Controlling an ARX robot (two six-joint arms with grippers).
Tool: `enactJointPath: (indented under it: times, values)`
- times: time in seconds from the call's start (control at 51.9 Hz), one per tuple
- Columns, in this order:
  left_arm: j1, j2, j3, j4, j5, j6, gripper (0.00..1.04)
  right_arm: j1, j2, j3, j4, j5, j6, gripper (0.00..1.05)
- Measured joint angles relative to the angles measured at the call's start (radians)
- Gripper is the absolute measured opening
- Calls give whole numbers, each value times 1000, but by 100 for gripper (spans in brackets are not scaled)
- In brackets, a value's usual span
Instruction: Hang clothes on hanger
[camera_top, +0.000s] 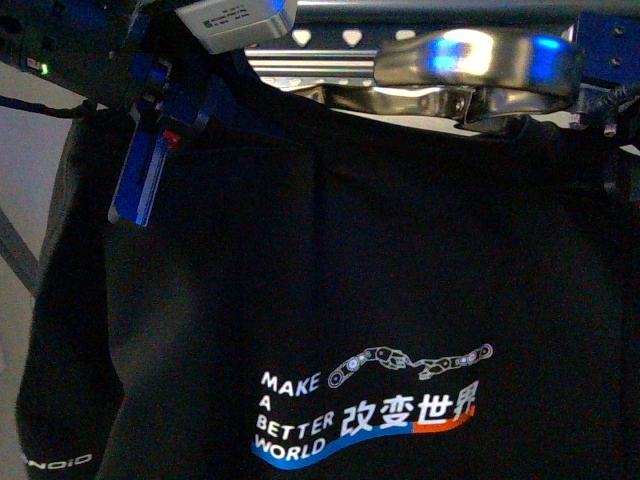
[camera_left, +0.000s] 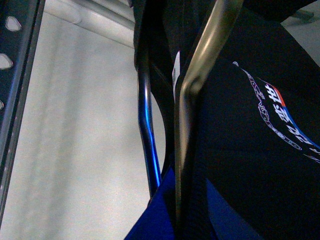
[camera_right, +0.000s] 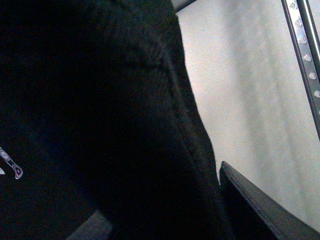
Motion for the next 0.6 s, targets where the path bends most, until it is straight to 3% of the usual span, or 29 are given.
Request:
enactJointPath:
  times: [0.096,0.173,0.52,0.598]
  values:
    - [0,0,0,0,0,-5,4,-3,-4,-13,-1,-8,2,17]
    - [0,0,2,4,2,-6,18,-9,-15,-34,-15,-25,-9,10]
    - [0,0,8,6,8,-6,62,-65,-18,-59,-196,-26,58,8]
    - [0,0,8,6,8,-6,77,-93,-18,-95,-179,-52,106,8]
